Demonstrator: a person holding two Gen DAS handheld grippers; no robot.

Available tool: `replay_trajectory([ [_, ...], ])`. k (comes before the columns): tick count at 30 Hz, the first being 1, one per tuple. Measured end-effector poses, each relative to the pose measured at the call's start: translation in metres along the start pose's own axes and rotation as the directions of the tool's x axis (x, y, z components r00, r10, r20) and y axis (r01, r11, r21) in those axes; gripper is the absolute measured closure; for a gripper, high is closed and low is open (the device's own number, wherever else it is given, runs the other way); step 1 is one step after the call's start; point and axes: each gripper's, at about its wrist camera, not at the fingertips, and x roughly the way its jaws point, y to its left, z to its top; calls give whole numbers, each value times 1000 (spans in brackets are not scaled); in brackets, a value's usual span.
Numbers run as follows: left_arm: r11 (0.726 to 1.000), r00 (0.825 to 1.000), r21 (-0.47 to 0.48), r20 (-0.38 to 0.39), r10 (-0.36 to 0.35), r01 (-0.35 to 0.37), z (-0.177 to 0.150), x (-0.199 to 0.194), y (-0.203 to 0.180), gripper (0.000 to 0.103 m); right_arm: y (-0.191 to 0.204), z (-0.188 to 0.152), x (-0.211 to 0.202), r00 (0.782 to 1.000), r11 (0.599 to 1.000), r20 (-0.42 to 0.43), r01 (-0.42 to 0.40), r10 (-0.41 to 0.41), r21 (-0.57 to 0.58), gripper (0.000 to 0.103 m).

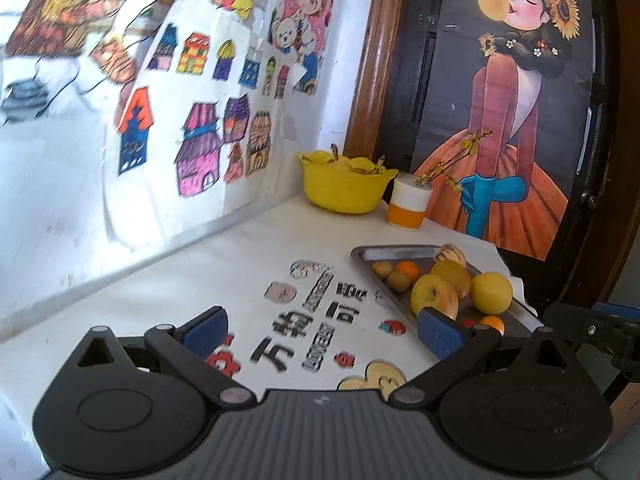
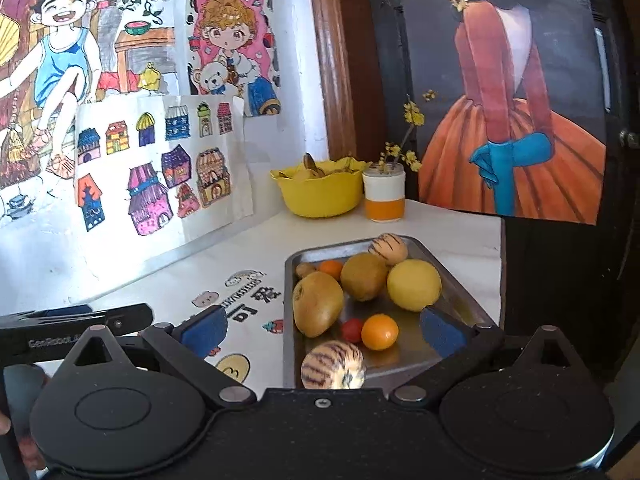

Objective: Organize fruits

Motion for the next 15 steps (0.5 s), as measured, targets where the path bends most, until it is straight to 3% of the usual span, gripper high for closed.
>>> replay_trajectory([
  [9,1000,1000,-20,-6,18,-18,-14,-14,16,0,13,-23,-11,996,997,51,80,-79,-24,1],
  [15,999,999,15,8,38,-38,-24,-22,20,0,22,-40,-13,997,997,40,73,-73,-7,1],
])
